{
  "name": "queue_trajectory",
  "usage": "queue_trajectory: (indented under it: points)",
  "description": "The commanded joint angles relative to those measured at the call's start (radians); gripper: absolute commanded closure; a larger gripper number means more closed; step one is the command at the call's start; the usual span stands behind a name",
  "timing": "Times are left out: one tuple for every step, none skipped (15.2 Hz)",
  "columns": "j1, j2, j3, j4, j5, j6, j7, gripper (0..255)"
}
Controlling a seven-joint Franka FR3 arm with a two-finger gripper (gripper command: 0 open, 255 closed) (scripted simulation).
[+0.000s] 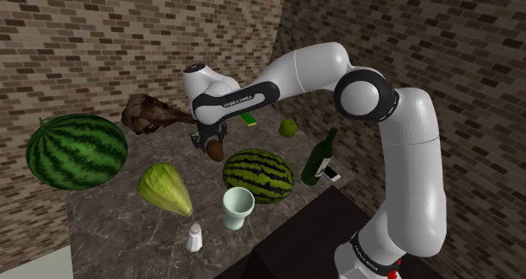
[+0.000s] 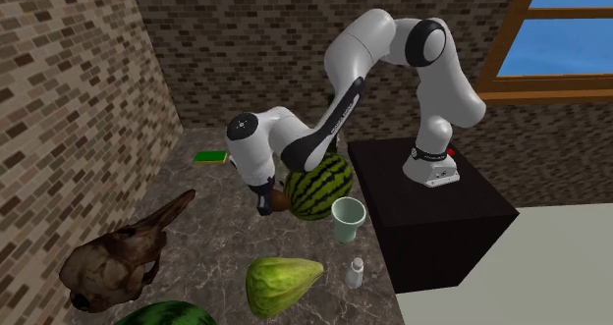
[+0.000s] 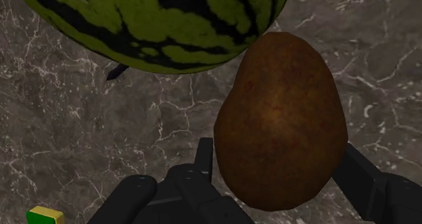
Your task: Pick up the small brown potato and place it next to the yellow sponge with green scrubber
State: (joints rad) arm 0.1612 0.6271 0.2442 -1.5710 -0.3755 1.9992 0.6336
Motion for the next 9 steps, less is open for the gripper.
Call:
queue_trajectory:
  points:
    - [-0.03, -0.006, -0.01, -0.01, -0.001, 0.013, -0.035, 255]
    - [-0.046, -0.008, -0.015, -0.014, -0.002, 0.019, -0.054, 255]
    - [-0.061, -0.009, -0.02, -0.016, -0.003, 0.024, -0.072, 255]
    - [-0.077, -0.01, -0.025, -0.016, -0.003, 0.029, -0.091, 255]
    - [-0.092, -0.01, -0.03, -0.016, -0.004, 0.033, -0.11, 255]
    - [-0.106, -0.009, -0.035, -0.014, -0.004, 0.037, -0.129, 255]
    - [-0.121, -0.007, -0.04, -0.011, -0.004, 0.04, -0.148, 255]
    - [-0.136, -0.004, -0.046, -0.006, -0.005, 0.043, -0.167, 255]
    - [-0.15, -0.001, -0.051, -0.001, -0.005, 0.046, -0.187, 255]
